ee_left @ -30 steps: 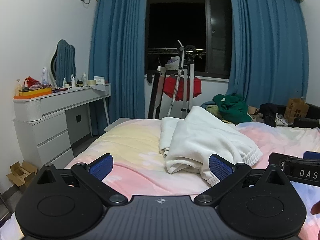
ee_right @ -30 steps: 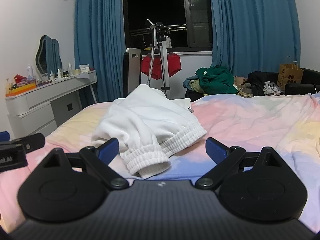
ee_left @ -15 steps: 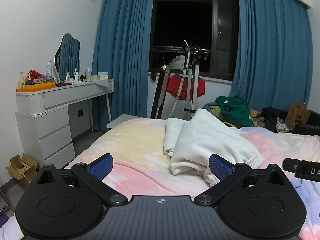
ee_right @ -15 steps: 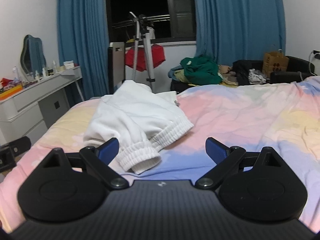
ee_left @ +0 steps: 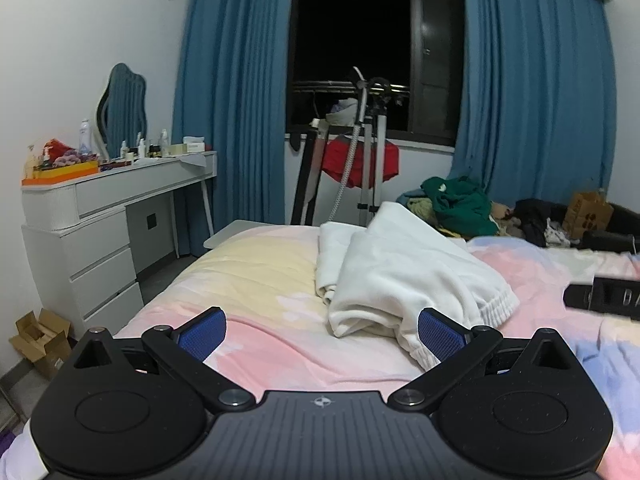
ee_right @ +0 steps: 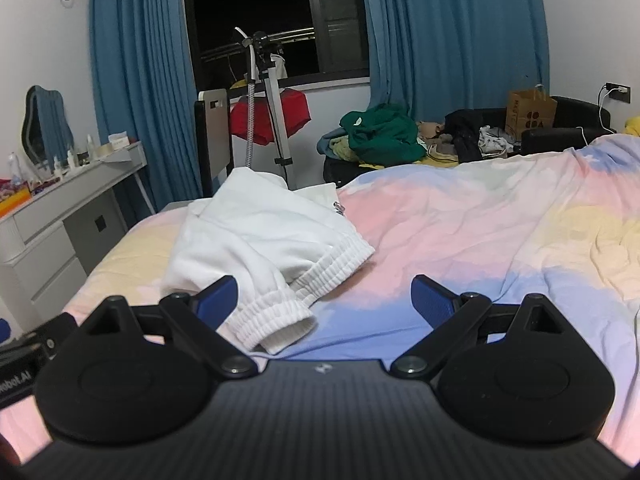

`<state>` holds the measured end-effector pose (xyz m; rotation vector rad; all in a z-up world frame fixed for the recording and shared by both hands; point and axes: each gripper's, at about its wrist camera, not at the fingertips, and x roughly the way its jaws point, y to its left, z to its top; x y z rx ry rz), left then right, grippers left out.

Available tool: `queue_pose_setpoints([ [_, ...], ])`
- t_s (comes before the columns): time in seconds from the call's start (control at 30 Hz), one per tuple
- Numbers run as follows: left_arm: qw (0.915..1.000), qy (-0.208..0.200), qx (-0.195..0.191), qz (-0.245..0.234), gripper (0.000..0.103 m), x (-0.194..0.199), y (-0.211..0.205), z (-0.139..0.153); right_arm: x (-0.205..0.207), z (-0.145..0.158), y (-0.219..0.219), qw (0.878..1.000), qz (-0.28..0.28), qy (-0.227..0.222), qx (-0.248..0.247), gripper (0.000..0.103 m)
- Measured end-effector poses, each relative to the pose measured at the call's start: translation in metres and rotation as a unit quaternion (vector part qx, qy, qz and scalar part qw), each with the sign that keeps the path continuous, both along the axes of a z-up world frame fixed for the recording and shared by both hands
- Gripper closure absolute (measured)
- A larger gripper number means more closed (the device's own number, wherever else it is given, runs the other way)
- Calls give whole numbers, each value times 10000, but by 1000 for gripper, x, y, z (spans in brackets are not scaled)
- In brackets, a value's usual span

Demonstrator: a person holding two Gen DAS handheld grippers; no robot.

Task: Fold clothes
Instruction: 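Move both grippers toward the crumpled white sweatpants on the bed, then grasp the sweatpants cuff with the left gripper while the right gripper grasps the other cuff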

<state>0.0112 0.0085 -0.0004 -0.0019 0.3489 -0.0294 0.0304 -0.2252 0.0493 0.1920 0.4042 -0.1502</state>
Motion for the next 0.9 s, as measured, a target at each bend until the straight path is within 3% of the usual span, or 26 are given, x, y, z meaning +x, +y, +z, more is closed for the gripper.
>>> queue_pose_setpoints([
  [0.2, 9986, 206, 110, -471, 1, 16, -11, -33, -8, -10, -15, 9994, -107, -160, -280, 8],
  [0.33, 9969, 223, 219, -722, 1, 30, -30, -47, -9, -13, -36, 9997, -198, -132, 106, 8],
  [0.47, 9909, 644, -267, -1153, 3, 63, -54, -57, -4, -15, -55, 9985, -310, -104, 437, 8],
  [0.53, 9883, 846, -439, -1191, 3, 83, -69, -60, 1, -22, -68, 9976, -404, -72, 554, 8],
  [0.67, 9884, 892, -393, -1167, 3, 114, -108, -68, 10, -36, -97, 9940, -626, 41, 890, 8],
  [0.8, 9852, 1254, -705, -932, 5, 155, -141, -85, 16, -44, -120, 9909, -825, -17, 1060, 8],
  [0.9, 9892, 1196, -647, -550, 5, 174, -159, -91, 19, -48, -131, 9893, -895, -148, 1139, 8],
])
